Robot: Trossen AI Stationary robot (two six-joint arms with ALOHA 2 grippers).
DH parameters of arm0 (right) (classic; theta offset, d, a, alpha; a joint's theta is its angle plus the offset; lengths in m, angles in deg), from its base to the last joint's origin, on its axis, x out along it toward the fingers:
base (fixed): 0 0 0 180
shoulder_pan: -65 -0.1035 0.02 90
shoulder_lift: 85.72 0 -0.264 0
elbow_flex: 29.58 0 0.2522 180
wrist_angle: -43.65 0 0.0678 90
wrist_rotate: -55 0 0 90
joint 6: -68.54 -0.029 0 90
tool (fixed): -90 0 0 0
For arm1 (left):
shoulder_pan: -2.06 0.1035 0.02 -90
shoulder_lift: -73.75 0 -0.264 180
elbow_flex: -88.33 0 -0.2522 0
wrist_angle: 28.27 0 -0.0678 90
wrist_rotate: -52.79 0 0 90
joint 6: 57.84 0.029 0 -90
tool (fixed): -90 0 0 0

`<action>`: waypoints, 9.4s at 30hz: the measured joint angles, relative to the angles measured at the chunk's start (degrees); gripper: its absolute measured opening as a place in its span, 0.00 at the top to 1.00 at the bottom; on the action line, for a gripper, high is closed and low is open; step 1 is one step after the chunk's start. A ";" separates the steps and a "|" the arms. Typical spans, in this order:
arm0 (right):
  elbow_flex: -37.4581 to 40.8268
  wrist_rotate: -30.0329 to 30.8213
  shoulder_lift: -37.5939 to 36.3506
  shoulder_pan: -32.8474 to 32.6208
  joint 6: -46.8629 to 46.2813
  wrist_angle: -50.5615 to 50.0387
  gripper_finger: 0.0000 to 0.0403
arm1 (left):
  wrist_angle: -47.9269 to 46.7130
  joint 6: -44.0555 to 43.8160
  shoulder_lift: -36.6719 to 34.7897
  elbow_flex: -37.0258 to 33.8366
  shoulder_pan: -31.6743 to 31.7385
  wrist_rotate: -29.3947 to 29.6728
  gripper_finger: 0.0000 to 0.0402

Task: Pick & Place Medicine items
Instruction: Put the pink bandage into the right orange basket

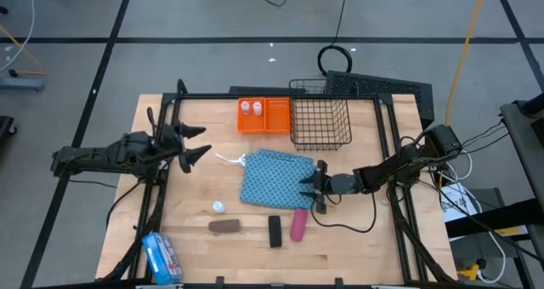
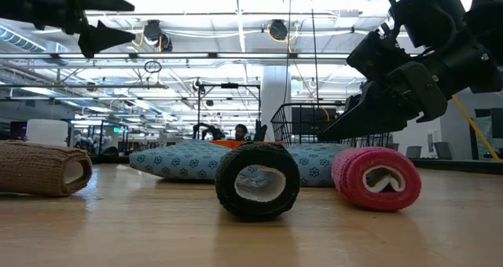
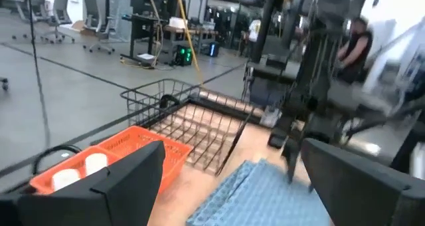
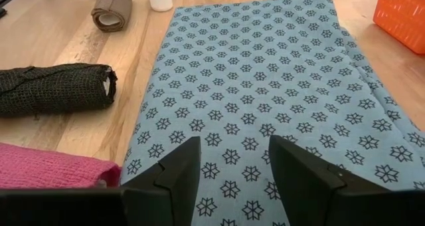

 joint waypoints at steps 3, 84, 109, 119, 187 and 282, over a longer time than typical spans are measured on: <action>0.00 0.01 0.00 0.15 0.00 0.00 0.58 | 2.25 -5.24 0.00 0.00 0.00 -0.11 0.10; -14.76 19.74 -8.90 -1.87 21.03 -21.93 0.76 | 19.74 -5.80 49.23 15.37 -0.78 -5.11 0.10; -13.75 19.73 -8.96 1.22 17.41 -21.81 0.76 | 19.42 12.92 72.98 32.35 -5.50 -12.59 0.10; -13.11 19.37 -8.96 1.60 16.06 -19.48 0.76 | 22.40 10.49 72.24 32.30 -5.86 -11.27 0.10; -8.66 1.47 -15.44 4.64 13.25 7.95 0.45 | 56.27 5.18 64.61 18.67 -2.23 -22.02 0.80; -8.70 -6.10 -15.10 6.08 14.97 4.59 0.93 | -70.60 12.74 92.71 100.44 -2.71 -14.73 0.26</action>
